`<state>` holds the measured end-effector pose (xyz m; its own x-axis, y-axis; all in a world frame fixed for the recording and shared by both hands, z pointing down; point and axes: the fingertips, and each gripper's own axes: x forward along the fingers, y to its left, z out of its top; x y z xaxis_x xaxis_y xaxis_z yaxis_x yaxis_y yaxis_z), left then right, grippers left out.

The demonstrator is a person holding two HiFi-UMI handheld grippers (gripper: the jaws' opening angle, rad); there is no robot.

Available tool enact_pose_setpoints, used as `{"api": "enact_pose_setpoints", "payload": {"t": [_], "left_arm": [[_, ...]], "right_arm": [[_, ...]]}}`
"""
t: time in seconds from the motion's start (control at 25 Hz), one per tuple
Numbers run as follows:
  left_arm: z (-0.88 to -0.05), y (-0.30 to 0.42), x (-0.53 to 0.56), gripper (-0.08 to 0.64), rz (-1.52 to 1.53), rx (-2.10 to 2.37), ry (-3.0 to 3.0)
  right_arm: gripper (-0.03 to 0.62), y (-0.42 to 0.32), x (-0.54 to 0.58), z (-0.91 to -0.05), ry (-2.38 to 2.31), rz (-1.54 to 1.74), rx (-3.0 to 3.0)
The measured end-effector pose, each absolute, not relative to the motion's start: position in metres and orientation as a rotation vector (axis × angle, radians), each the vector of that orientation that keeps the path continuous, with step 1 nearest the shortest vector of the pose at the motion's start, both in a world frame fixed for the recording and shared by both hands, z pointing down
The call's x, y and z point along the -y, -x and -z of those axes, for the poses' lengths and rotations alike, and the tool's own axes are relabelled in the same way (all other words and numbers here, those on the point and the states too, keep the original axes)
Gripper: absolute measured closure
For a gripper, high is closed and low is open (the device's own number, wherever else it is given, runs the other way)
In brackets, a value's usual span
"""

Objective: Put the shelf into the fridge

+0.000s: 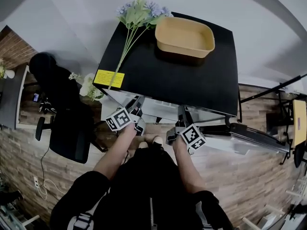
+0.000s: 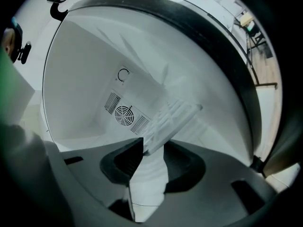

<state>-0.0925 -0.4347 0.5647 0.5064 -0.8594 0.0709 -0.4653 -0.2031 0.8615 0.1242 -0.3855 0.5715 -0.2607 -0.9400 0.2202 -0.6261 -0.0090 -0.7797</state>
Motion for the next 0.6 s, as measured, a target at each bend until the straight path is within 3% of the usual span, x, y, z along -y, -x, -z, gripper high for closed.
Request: {"api": "enact_pose_setpoints", "payload": {"t": [0.4, 0.6], "left_arm": [[-0.563, 0.09, 0.426, 0.448, 0.481, 1.056, -1.869], [-0.563, 0.095, 0.413, 0.449, 0.449, 1.069, -1.904]], "right_arm": [[0.46, -0.125, 0.375, -0.569, 1.597, 1.161, -1.907], [0.513, -0.12, 0.361, -0.57, 1.587, 1.127, -1.983]]}}
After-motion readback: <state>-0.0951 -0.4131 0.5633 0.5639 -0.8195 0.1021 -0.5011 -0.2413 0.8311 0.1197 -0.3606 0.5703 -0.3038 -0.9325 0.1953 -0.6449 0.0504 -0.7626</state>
